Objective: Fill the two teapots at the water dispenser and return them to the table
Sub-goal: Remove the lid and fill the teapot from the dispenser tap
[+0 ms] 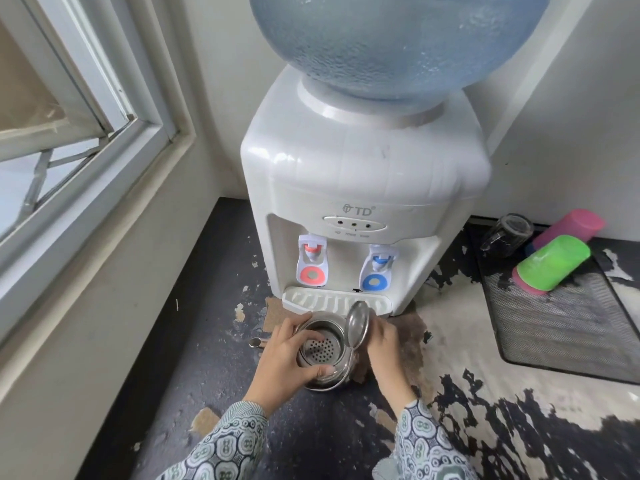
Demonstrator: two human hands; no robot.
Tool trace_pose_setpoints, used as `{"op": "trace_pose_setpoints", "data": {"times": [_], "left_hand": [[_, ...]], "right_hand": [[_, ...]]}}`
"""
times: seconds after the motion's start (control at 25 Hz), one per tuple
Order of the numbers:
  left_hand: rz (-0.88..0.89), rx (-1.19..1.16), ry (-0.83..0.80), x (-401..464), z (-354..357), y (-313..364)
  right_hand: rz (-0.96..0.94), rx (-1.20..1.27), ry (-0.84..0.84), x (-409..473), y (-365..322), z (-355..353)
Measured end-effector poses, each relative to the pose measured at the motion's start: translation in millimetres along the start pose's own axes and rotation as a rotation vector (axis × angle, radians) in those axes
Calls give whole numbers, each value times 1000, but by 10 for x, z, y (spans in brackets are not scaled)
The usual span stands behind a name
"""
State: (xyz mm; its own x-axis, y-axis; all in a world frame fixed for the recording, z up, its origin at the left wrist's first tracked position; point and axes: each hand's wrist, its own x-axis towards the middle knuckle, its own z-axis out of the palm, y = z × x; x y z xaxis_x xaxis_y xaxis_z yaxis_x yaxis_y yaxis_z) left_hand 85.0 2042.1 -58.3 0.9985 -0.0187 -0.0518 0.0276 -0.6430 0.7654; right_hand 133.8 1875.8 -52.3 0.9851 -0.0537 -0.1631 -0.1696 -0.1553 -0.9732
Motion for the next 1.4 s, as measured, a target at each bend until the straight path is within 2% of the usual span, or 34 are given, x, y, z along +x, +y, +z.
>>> {"op": "trace_pose_setpoints", "data": {"times": [0.2, 0.36, 0.56, 0.68, 0.76, 0.8, 0.88, 0.96, 1.08, 1.16, 1.24, 1.32, 1.4], "left_hand": [[13, -18, 8, -15, -1, -12], [21, -33, 7, -18, -7, -17], [45, -42, 28, -27, -9, -20], [85, -14, 42, -48, -8, -18], [123, 18, 65, -80, -2, -14], [138, 51, 96, -106, 7, -10], [140, 121, 225, -190, 49, -5], [53, 116, 410, -314, 125, 12], [-289, -114, 580, -460, 274, 21], [-508, -468, 486, -481, 253, 42], [-516, -706, 293, -456, 220, 26], [-499, -749, 183, -419, 214, 9], [-529, -745, 188, -382, 245, -17]], "right_hand": [[-113, -79, 151, -159, 219, -346], [-183, -404, 141, -195, 364, -615], [-111, -670, 86, -205, 466, -698], [-57, -671, 42, -226, 452, -681], [-97, -607, 105, -256, 383, -630], [-112, -534, 127, -272, 326, -585], [-91, -402, 67, -304, 209, -453], [-1, -311, -60, -310, 147, -297], [127, -187, -204, -340, 163, -100], [151, -139, -254, -402, 188, 8], [170, -115, -266, -463, 200, 84], [185, -105, -236, -477, 175, 128], [197, -101, -205, -458, 133, 167]]}}
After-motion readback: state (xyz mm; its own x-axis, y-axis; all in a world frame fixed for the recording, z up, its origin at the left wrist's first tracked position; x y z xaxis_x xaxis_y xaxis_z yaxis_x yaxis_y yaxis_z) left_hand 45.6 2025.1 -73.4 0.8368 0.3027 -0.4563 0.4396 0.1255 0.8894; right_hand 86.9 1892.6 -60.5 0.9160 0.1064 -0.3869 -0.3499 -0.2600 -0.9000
